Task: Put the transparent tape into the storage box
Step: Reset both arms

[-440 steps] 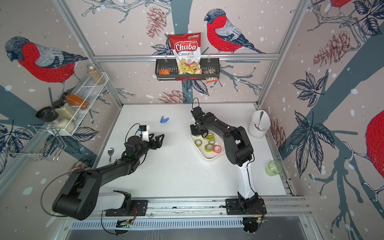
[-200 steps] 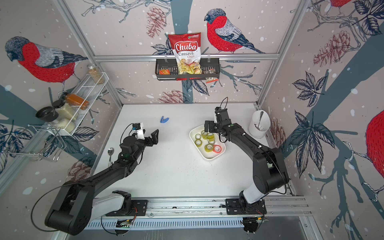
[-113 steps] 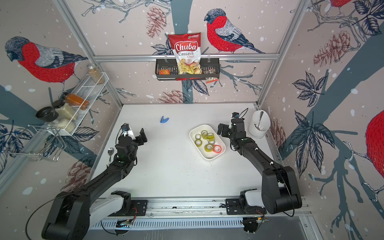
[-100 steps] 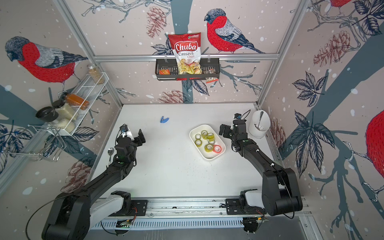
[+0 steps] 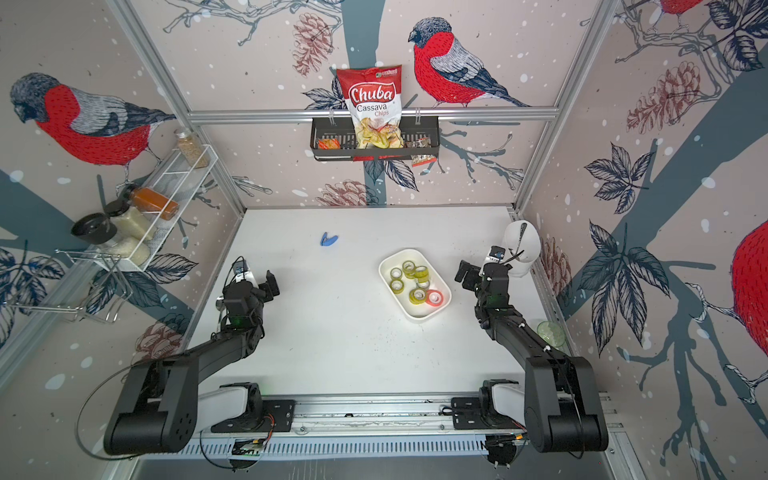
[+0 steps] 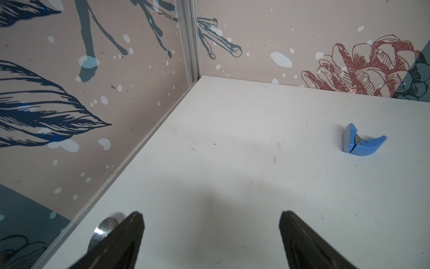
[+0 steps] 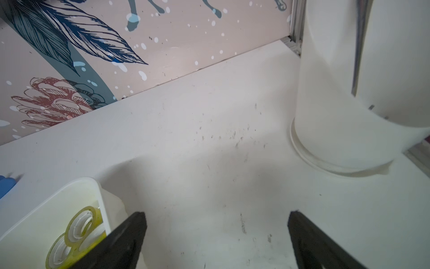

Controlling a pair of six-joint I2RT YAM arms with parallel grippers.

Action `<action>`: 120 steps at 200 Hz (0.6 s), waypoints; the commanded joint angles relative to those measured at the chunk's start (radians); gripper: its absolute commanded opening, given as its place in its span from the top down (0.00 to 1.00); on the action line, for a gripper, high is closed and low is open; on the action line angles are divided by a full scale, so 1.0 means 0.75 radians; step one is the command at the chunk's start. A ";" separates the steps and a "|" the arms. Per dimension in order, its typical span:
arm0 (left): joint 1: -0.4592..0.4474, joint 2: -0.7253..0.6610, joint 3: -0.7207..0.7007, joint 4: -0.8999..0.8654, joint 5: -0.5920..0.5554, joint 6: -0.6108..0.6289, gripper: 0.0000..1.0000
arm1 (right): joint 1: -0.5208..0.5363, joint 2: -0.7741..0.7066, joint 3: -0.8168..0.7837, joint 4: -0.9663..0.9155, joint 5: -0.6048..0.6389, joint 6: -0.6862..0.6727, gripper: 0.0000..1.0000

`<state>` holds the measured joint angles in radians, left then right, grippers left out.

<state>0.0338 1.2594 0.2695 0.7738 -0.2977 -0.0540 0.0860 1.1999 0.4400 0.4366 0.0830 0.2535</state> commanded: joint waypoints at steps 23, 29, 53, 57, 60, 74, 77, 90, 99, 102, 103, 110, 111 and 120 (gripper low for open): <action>0.023 0.105 0.027 0.201 0.142 0.004 0.05 | -0.010 -0.105 -0.284 0.513 0.205 -0.320 0.00; 0.025 0.123 0.039 0.203 0.161 0.012 0.06 | -0.014 -0.098 -0.326 0.616 0.203 -0.336 0.00; 0.023 0.113 0.018 0.245 0.206 -0.008 0.08 | -0.033 0.001 -0.326 0.745 0.178 -0.319 0.00; 0.024 0.107 0.000 0.278 0.215 -0.016 0.08 | -0.035 0.028 -0.324 0.767 0.175 -0.311 0.00; 0.024 0.103 -0.008 0.290 0.219 -0.023 0.08 | -0.036 0.045 -0.323 0.788 0.172 -0.307 0.00; 0.027 0.108 -0.036 0.360 0.263 -0.034 0.08 | -0.043 0.130 -0.312 0.854 0.154 -0.272 0.00; 0.026 0.111 -0.041 0.374 0.273 -0.034 0.08 | -0.043 0.142 -0.308 0.861 0.150 -0.265 0.00; 0.025 0.134 -0.081 0.485 0.316 -0.034 0.09 | -0.043 0.200 -0.294 0.881 0.146 -0.263 0.00; 0.026 0.145 -0.104 0.547 0.332 -0.033 0.09 | -0.043 0.229 -0.294 0.908 0.152 -0.264 0.00; 0.025 0.142 -0.106 0.545 0.329 -0.032 0.09 | -0.043 0.237 -0.294 0.917 0.154 -0.266 0.00; 0.026 0.139 -0.105 0.543 0.328 -0.032 0.10 | -0.042 0.240 -0.294 0.921 0.156 -0.266 0.00; 0.025 0.125 -0.093 0.499 0.317 -0.030 0.10 | -0.043 0.263 -0.296 0.942 0.165 -0.265 0.00; 0.026 0.123 -0.090 0.489 0.313 -0.029 0.10 | -0.043 0.267 -0.296 0.948 0.166 -0.265 0.00; 0.026 0.099 -0.069 0.415 0.272 -0.030 0.09 | -0.042 0.309 -0.299 0.990 0.176 -0.264 0.00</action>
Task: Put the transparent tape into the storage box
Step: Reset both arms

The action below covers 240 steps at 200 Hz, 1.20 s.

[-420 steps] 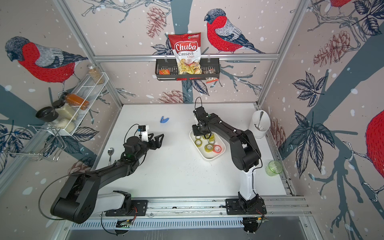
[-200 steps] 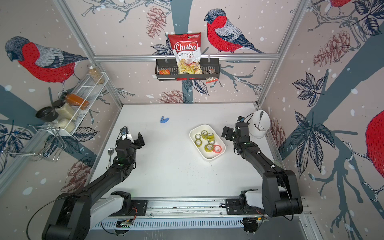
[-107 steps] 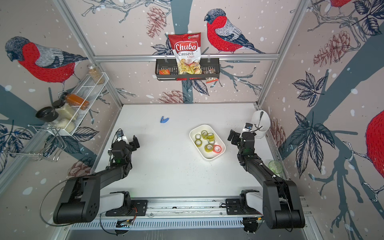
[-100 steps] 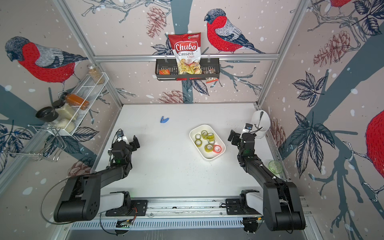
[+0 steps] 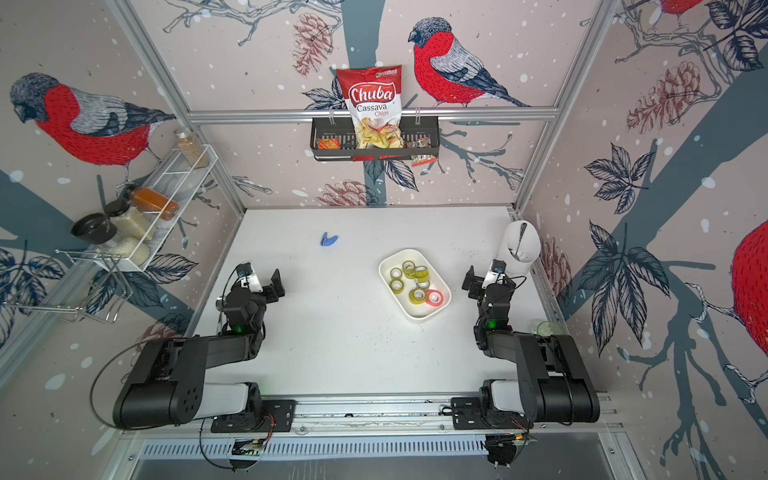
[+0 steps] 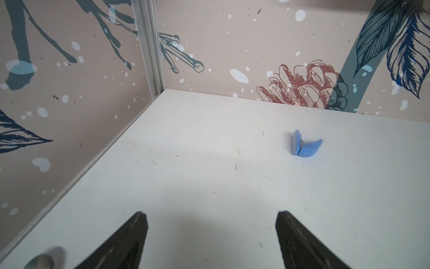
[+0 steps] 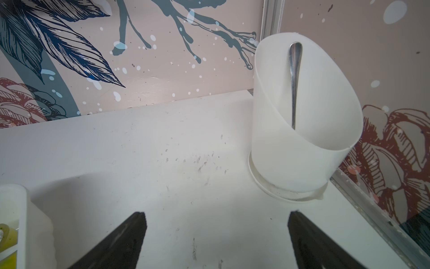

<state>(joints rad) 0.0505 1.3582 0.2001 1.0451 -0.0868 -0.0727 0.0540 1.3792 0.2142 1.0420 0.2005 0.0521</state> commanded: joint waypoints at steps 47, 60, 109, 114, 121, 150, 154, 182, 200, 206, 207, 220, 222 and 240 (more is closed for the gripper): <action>0.002 -0.076 0.018 0.013 -0.033 0.010 0.10 | -0.006 0.159 0.018 0.233 0.059 0.029 0.00; 0.004 -0.074 0.004 0.047 -0.029 -0.008 0.09 | -0.007 0.174 0.011 0.266 0.060 0.026 0.00; -0.016 0.085 -0.042 0.284 -0.053 -0.029 0.09 | -0.011 0.167 0.017 0.245 0.059 0.029 0.00; -0.020 0.102 -0.041 0.297 -0.057 -0.026 0.09 | -0.011 0.166 0.017 0.245 0.058 0.029 0.00; -0.027 0.137 -0.037 0.320 -0.058 -0.020 0.09 | -0.011 0.168 0.017 0.245 0.058 0.029 0.00; -0.085 0.195 0.036 0.237 -0.113 0.037 0.07 | -0.011 0.166 0.016 0.247 0.058 0.028 0.00; -0.091 0.212 0.033 0.270 -0.129 0.043 0.07 | -0.011 0.167 0.015 0.247 0.058 0.029 0.00; -0.105 0.220 0.049 0.257 -0.199 0.036 0.02 | -0.012 0.170 0.013 0.256 0.056 0.031 0.00; -0.104 0.214 0.050 0.245 -0.198 0.036 0.01 | -0.014 0.170 0.014 0.252 0.050 0.032 0.00; -0.104 0.208 0.056 0.222 -0.199 0.032 0.01 | -0.013 0.170 0.013 0.252 0.050 0.031 0.00; -0.104 0.208 0.056 0.221 -0.199 0.033 0.02 | -0.013 0.169 0.014 0.250 0.050 0.031 0.00; -0.105 0.210 0.054 0.230 -0.199 0.034 0.02 | -0.015 0.169 0.014 0.251 0.048 0.031 0.00; -0.104 0.208 0.056 0.225 -0.199 0.033 0.01 | -0.014 0.169 0.015 0.251 0.049 0.031 0.00; -0.104 0.210 0.054 0.227 -0.199 0.034 0.01 | -0.013 0.169 0.013 0.251 0.048 0.032 0.00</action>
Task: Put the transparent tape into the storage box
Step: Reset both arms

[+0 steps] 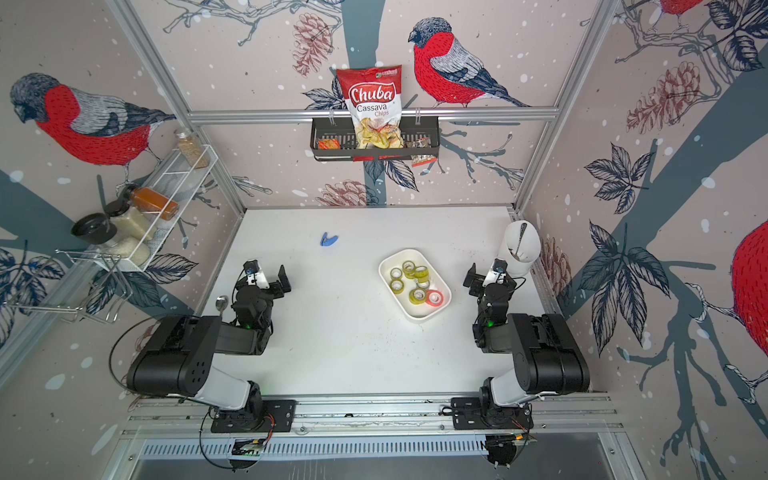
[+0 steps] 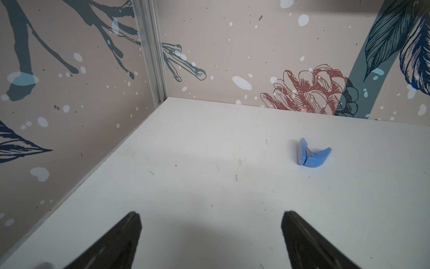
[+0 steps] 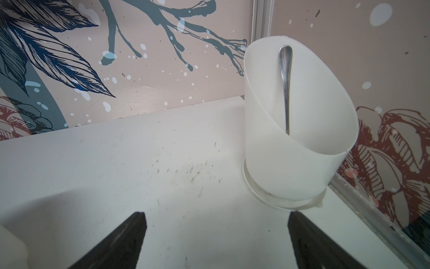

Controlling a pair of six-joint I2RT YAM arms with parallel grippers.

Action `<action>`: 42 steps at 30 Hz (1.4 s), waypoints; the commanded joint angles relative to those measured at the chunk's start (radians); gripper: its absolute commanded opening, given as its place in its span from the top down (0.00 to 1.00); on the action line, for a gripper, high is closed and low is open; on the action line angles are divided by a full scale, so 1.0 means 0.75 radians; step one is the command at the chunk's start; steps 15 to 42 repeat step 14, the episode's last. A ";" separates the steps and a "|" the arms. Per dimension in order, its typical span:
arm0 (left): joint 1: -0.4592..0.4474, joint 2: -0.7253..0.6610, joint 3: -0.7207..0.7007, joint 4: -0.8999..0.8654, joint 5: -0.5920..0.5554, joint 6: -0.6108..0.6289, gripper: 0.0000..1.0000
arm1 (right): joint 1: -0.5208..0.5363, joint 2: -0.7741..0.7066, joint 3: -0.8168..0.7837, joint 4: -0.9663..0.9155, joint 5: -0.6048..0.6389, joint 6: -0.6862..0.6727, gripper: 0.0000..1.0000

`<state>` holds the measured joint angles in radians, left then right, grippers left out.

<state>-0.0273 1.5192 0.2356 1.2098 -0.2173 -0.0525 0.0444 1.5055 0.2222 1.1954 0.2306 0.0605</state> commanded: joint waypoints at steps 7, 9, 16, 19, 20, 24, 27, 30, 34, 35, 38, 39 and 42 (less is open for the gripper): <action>-0.002 -0.002 0.007 0.011 -0.025 0.009 0.01 | -0.003 0.001 0.004 0.044 0.009 0.021 0.00; -0.001 -0.002 0.006 0.012 -0.024 0.009 0.02 | -0.004 0.000 0.004 0.044 0.008 0.022 0.00; -0.001 -0.003 0.007 0.012 -0.024 0.009 0.01 | -0.003 -0.002 0.003 0.044 0.008 0.022 0.00; -0.001 -0.003 0.007 0.012 -0.024 0.009 0.01 | -0.003 -0.002 0.003 0.044 0.008 0.022 0.00; -0.001 -0.003 0.007 0.012 -0.024 0.009 0.01 | -0.003 -0.002 0.003 0.044 0.008 0.022 0.00; -0.001 -0.003 0.007 0.012 -0.024 0.009 0.01 | -0.003 -0.002 0.003 0.044 0.008 0.022 0.00; -0.001 -0.003 0.007 0.012 -0.024 0.009 0.01 | -0.003 -0.002 0.003 0.044 0.008 0.022 0.00; -0.001 -0.003 0.007 0.012 -0.024 0.009 0.01 | -0.003 -0.002 0.003 0.044 0.008 0.022 0.00; -0.001 -0.003 0.007 0.012 -0.024 0.009 0.01 | -0.003 -0.002 0.003 0.044 0.008 0.022 0.00; -0.001 -0.003 0.007 0.012 -0.024 0.009 0.01 | -0.003 -0.002 0.003 0.044 0.008 0.022 0.00; -0.001 -0.003 0.007 0.012 -0.024 0.009 0.01 | -0.003 -0.002 0.003 0.044 0.008 0.022 0.00; -0.001 -0.003 0.007 0.012 -0.024 0.009 0.01 | -0.003 -0.002 0.003 0.044 0.008 0.022 0.00; -0.001 -0.003 0.007 0.012 -0.024 0.009 0.01 | -0.003 -0.002 0.003 0.044 0.008 0.022 0.00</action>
